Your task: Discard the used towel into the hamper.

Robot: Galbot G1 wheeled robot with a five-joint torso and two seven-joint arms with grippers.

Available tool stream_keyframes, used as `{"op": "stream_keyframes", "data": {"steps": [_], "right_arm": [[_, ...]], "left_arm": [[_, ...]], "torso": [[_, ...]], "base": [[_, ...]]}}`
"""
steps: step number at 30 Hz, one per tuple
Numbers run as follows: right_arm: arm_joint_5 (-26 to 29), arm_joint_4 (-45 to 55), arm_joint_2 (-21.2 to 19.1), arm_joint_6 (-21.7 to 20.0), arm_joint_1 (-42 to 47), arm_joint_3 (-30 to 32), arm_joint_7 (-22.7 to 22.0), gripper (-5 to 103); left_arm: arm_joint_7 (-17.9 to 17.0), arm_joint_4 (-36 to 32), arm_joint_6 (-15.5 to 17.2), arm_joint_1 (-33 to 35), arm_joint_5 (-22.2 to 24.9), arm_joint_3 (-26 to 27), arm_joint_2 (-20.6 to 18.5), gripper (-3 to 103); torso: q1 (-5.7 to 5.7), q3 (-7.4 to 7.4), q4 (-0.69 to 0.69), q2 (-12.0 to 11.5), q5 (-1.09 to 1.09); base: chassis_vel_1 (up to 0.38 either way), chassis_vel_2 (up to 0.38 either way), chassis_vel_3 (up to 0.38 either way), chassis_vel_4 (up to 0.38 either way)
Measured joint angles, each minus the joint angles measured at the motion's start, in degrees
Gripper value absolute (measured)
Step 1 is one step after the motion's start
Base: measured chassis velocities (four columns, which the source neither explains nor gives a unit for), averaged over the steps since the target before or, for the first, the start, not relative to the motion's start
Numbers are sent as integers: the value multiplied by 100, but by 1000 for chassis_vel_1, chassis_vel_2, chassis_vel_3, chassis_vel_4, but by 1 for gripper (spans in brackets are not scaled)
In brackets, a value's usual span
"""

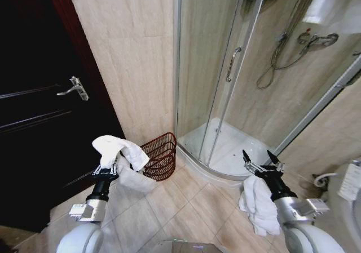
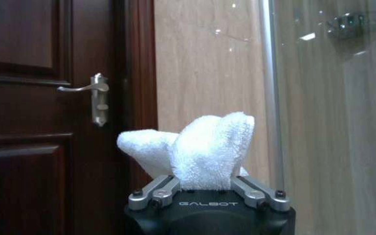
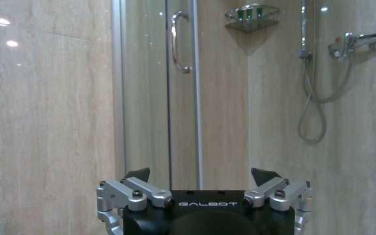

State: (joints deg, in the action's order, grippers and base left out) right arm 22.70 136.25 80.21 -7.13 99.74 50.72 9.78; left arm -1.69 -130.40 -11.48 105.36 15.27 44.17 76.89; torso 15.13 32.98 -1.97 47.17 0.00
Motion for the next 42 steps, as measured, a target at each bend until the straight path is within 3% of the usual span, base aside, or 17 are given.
{"op": "stream_keyframes", "data": {"steps": [16,25,42], "right_arm": [[29,-35,53,120,49,6,10,100],[-58,-89,107,243,17,87,375,100],[-182,-57,144,241,54,83,370,100]], "left_arm": [[-18,24,-16,-17,-66,-3,4,11],[-20,25,-55,-1,-55,22,-19,11],[-20,81,-85,-27,-29,30,-45,11]], "torso": [[-150,-201,0,-351,0],[-251,-332,0,-584,0],[-429,-581,0,-1013,-1]], "base": [[5,5,4,6],[0,0,0,0],[0,0,0,0]]}}
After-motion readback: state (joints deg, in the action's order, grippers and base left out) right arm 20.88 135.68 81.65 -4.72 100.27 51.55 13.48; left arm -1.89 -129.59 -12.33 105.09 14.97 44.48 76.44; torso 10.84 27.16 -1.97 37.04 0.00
